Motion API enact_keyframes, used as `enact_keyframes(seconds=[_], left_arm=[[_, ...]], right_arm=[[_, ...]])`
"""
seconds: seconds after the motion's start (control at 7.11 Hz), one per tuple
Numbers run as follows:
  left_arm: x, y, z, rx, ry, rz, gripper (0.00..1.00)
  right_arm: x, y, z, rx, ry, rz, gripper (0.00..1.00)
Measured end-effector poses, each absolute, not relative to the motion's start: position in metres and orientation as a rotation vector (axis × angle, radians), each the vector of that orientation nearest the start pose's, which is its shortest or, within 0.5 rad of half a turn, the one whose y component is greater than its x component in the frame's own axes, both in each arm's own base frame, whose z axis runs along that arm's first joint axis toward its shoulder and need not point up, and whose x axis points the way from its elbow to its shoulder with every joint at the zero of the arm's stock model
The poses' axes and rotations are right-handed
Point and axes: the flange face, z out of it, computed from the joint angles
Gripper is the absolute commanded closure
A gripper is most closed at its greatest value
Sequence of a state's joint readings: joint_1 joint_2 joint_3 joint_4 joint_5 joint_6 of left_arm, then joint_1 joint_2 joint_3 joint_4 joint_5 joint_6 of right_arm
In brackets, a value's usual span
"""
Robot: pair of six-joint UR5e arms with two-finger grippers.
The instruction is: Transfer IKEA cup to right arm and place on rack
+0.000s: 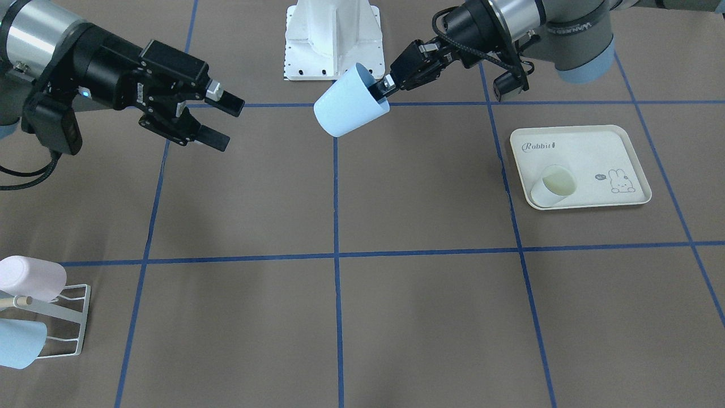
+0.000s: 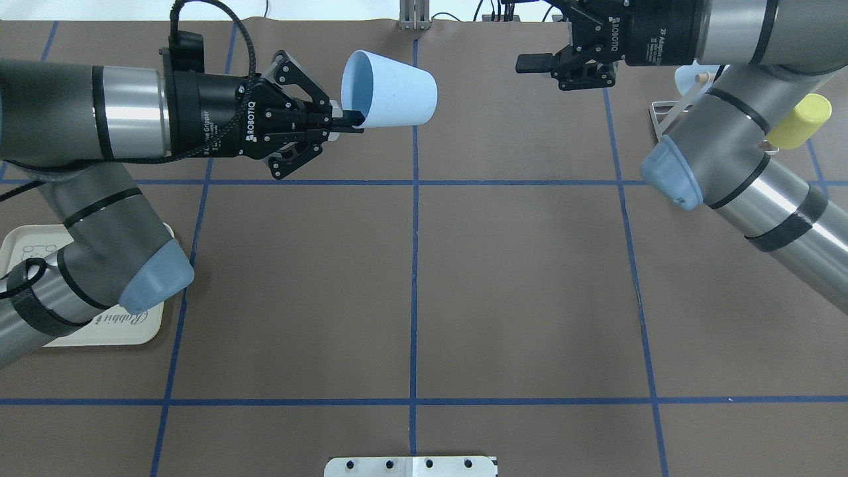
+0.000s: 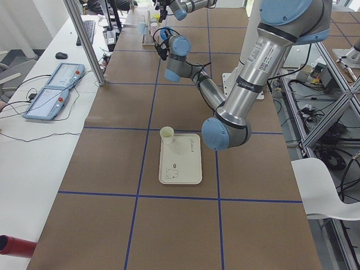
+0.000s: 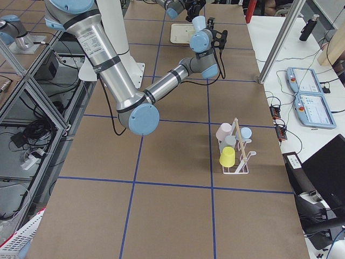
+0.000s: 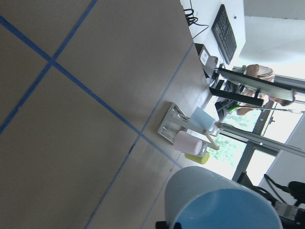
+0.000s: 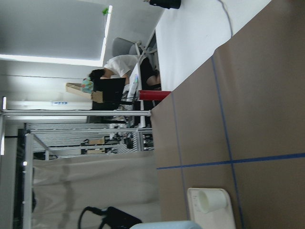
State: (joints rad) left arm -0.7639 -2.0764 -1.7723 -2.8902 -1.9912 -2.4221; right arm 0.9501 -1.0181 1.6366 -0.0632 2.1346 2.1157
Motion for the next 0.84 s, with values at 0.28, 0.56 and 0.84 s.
enact_keyframes(seconds=[0.28, 0.56, 0.84], left_arm=[[0.333, -0.435, 0.165, -0.485, 2.189, -0.632, 1.0], [0.328, -0.427, 0.168, -0.615, 2.303, -0.634, 1.0], [0.326, -0.418, 0.166, -0.709, 2.348, -0.611, 1.0]], right_arm=[[-0.284, -0.473, 0.161, 0.057, -2.254, 0.336, 0.04], [-0.297, -0.458, 0.154, 0.044, -2.326, 0.32, 0.04], [-0.306, -0.447, 0.143, 0.049, -2.351, 0.279, 0.04]])
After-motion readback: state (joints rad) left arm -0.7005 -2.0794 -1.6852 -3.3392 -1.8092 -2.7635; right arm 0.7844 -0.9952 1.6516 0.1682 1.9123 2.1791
